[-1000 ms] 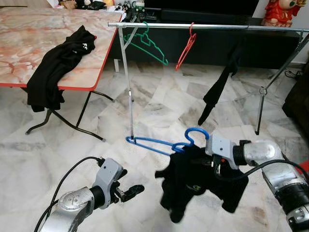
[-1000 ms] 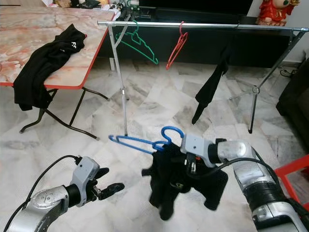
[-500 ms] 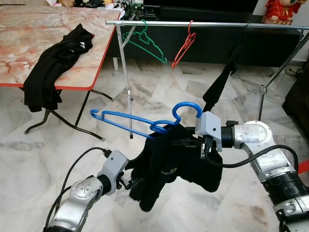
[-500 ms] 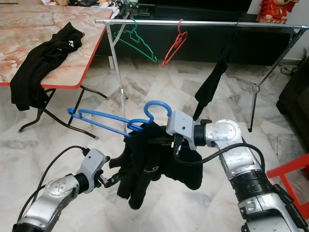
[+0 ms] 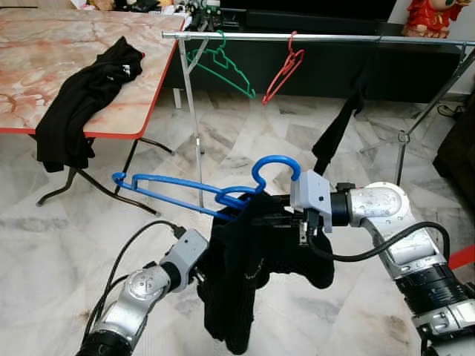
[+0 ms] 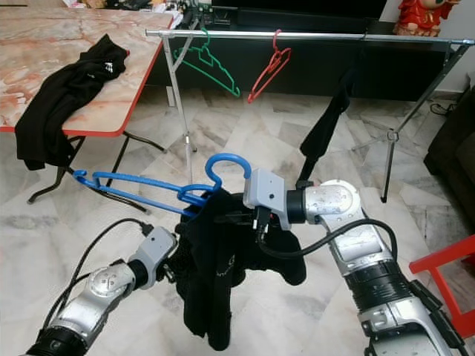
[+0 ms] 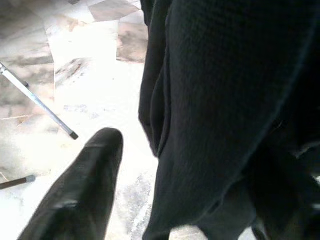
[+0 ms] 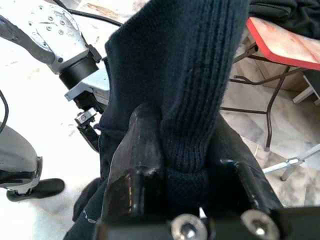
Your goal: Hang hanger
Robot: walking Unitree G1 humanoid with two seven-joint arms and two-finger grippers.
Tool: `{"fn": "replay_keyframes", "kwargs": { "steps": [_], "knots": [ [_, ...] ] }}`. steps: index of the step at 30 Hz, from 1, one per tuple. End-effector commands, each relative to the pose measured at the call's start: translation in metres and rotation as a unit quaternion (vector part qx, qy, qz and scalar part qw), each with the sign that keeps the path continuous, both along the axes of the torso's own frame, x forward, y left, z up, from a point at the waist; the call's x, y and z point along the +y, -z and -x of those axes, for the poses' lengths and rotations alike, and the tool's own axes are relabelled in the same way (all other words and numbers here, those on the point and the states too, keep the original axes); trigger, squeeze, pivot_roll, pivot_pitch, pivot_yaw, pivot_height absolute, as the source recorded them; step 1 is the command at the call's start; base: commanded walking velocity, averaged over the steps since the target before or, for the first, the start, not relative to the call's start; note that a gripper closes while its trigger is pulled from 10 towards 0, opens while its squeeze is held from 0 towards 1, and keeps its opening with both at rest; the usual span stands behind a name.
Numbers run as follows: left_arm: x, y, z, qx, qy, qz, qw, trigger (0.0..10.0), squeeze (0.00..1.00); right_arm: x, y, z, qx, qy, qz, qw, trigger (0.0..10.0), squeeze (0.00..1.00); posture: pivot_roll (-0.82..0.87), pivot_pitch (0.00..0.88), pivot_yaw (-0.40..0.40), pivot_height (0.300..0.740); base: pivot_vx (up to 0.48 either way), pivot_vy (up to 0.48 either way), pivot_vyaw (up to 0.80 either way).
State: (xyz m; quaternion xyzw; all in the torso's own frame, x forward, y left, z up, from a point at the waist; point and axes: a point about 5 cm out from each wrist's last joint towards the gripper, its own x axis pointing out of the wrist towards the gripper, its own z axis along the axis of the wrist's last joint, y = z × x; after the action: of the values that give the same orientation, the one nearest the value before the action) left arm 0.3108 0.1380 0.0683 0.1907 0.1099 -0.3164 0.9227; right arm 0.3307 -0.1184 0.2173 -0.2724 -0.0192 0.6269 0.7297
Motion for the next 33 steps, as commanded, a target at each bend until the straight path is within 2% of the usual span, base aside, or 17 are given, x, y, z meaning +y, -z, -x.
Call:
{"fn": "replay_keyframes", "kwargs": {
  "steps": [1,7,18,33],
  "knots": [
    [0.002,0.008,0.005,0.013,0.013,-0.017,1.0,0.0,0.0,0.003,-0.007,0.004,-0.013,-0.016,-0.006,1.0,0.0,0.0,0.01,0.128,-0.075,0.74,0.0,0.0,0.0],
    [0.005,0.013,0.007,0.013,0.014,-0.03,0.999,0.0,0.0,0.004,-0.006,0.005,-0.014,-0.016,-0.005,1.0,0.0,0.0,0.01,0.126,-0.075,0.74,0.0,0.0,0.0],
    [-0.004,0.01,-0.004,-0.004,0.0,-0.03,1.0,0.0,0.0,0.006,-0.01,0.006,-0.02,-0.018,-0.01,1.0,0.0,0.0,0.01,0.126,-0.075,0.74,0.0,0.0,0.0],
    [0.007,0.019,-0.002,-0.003,-0.005,-0.073,0.997,0.0,0.0,0.007,-0.01,0.005,-0.022,-0.012,-0.01,1.0,0.0,0.0,0.01,0.14,-0.077,0.74,0.0,0.0,0.0]
  ]
}}
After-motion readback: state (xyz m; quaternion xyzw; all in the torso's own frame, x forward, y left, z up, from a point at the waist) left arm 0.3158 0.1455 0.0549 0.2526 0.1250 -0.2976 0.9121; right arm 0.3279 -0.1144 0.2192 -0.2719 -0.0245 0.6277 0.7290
